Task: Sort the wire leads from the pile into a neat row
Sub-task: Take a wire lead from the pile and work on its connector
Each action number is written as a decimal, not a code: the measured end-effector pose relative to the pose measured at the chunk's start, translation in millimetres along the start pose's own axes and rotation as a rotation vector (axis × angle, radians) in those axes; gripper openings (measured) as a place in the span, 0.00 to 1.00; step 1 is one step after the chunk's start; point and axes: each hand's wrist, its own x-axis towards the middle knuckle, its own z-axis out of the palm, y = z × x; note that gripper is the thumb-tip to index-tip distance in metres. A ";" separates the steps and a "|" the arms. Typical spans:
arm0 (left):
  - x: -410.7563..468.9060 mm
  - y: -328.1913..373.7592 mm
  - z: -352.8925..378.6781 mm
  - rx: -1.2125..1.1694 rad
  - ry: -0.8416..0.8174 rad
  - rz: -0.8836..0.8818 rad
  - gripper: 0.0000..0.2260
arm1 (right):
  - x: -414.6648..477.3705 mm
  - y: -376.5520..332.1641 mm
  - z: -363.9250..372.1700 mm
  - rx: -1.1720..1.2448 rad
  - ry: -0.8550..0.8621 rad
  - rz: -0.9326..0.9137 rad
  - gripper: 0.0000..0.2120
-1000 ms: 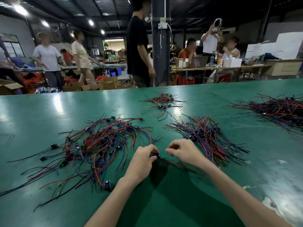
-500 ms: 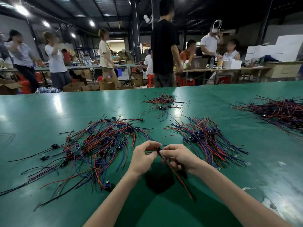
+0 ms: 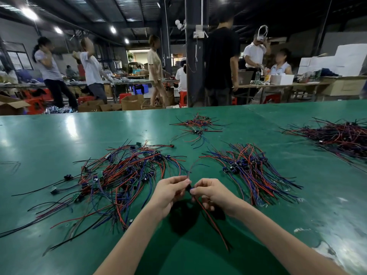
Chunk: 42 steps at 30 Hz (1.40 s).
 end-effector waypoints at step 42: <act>-1.3 -13.9 9.8 0.319 0.105 0.467 0.08 | 0.3 -3.3 8.5 0.065 0.167 0.012 0.16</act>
